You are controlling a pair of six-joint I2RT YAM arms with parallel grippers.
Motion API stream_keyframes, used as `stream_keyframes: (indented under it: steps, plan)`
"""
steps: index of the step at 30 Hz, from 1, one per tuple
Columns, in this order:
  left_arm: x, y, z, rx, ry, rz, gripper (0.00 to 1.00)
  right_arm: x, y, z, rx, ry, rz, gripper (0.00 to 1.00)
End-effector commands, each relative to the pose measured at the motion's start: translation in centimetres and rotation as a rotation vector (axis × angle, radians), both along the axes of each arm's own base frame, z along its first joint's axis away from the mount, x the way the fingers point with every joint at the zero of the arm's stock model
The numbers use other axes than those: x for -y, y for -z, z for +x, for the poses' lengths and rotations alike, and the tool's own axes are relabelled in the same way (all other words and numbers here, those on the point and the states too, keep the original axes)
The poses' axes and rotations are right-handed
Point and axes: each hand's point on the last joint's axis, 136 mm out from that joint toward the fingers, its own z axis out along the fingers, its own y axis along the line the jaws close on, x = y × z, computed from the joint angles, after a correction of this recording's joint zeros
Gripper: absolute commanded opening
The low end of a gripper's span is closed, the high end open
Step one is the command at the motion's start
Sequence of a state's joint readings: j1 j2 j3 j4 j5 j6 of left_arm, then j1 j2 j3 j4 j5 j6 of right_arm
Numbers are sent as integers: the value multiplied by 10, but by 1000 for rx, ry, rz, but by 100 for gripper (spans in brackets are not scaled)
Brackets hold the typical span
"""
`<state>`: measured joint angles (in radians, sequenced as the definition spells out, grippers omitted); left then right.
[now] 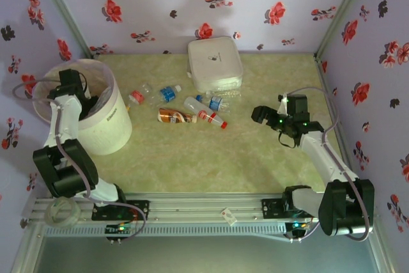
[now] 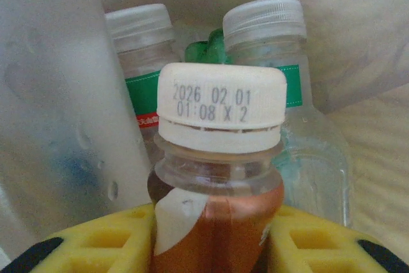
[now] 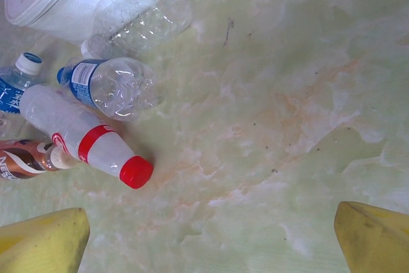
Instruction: Put the plastic bottles in the bin
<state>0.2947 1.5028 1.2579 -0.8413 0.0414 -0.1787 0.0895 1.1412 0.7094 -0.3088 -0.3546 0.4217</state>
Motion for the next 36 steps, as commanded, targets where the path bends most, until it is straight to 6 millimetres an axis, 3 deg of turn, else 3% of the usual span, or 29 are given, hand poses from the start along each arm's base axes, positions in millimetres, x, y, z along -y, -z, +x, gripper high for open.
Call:
stream_keyframes:
  steps: [1,4,11,15,18,21,29,36]
  plan:
    - [0,8,-1,-14,-3,-14,35,-1,3,0,-5,1,20,99]
    - [-1,2,0,2,-1,-6,54,0,3,1,-2,3,17,99]
    - [-1,-9,2,25,3,2,66,-1,2,1,-3,1,21,99]
    - [-1,-19,4,47,4,9,80,-1,1,2,-1,0,20,99]
    - [-1,-31,5,72,5,18,88,-1,1,2,-1,0,20,99]
    - [-1,-50,7,112,7,30,90,-1,0,3,1,1,22,99]
    - [-8,-134,-1,273,-17,130,91,0,-3,2,3,0,18,99]
    - [-3,-227,-23,447,-14,260,90,-1,-4,3,1,-1,23,99]
